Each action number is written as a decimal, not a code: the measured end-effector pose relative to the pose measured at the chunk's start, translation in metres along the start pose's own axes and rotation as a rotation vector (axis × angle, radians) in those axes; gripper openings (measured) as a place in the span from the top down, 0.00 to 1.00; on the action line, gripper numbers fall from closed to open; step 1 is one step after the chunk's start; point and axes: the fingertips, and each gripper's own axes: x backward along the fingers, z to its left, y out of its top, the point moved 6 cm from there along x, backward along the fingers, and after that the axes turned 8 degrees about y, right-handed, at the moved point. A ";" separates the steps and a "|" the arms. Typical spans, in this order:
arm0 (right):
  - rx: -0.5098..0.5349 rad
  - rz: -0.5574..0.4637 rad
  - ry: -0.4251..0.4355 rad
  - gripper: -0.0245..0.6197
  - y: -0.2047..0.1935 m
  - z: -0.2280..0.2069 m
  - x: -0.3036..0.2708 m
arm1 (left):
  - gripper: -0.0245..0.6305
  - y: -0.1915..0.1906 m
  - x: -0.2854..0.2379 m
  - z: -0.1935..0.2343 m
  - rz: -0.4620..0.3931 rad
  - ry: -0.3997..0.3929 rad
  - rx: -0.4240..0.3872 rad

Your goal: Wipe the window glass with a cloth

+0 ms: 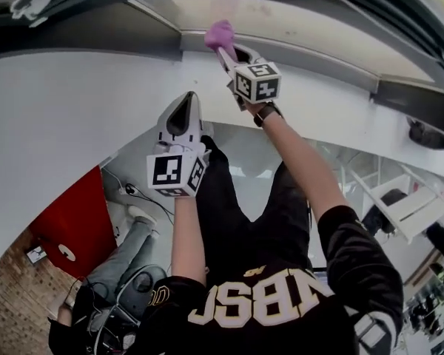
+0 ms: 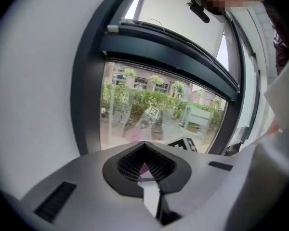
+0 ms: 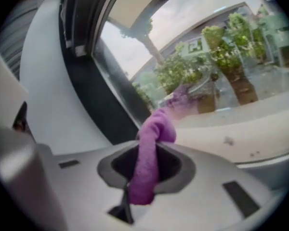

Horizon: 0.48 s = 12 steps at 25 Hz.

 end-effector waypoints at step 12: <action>0.029 0.077 0.002 0.84 0.002 -0.001 -0.094 | 0.94 0.010 0.007 0.025 -0.032 0.002 -0.075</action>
